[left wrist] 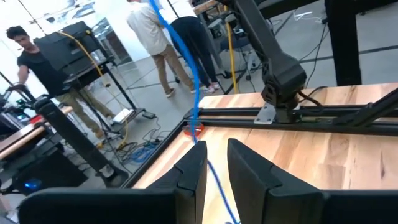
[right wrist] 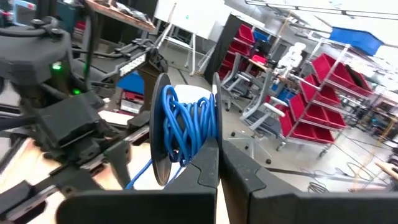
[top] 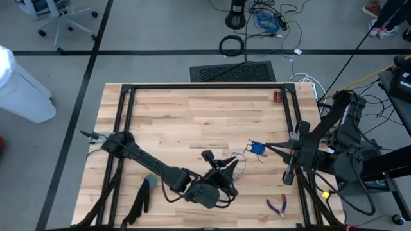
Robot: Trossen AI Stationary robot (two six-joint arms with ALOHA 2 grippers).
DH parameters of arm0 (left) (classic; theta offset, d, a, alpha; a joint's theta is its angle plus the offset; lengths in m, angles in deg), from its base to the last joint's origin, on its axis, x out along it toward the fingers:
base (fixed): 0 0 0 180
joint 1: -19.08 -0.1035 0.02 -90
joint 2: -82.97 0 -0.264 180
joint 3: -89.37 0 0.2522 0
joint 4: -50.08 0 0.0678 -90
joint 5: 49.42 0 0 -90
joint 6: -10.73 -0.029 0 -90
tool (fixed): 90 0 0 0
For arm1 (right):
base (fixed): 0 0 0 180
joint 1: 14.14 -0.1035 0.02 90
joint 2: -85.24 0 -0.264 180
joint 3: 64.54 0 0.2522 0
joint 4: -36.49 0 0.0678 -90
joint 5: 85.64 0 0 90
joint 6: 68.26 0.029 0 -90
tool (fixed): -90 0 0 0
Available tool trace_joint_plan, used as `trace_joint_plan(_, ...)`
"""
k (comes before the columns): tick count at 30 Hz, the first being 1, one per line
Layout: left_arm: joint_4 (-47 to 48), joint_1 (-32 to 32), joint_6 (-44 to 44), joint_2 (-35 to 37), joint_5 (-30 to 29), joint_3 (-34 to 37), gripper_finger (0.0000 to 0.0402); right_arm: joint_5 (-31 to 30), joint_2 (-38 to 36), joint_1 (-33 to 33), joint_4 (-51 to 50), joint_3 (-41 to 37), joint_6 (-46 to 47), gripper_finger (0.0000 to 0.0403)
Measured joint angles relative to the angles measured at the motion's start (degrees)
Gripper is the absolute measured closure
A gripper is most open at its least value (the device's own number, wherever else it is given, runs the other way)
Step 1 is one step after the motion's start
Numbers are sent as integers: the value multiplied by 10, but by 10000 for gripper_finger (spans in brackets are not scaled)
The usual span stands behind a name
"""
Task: Coil cords
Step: Coil the blue wire onto the black spool
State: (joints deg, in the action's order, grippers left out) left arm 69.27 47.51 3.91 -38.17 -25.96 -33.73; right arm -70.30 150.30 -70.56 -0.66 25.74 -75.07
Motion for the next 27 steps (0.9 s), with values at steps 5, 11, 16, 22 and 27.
trace_joint_plan(5,10,-9,0,0,30,0,319,1,0,0,1,0,-1,403)
trace_joint_plan(11,15,-27,35,0,36,0,244,2,0,0,1,0,-1,403)
trace_joint_plan(16,15,-33,35,0,5,0,213,2,0,1,1,0,-1,403)
trace_joint_plan(22,14,-27,50,0,39,0,212,2,0,1,0,0,-1,403)
trace_joint_plan(27,11,-4,48,0,76,0,212,2,0,1,0,0,-1,403)
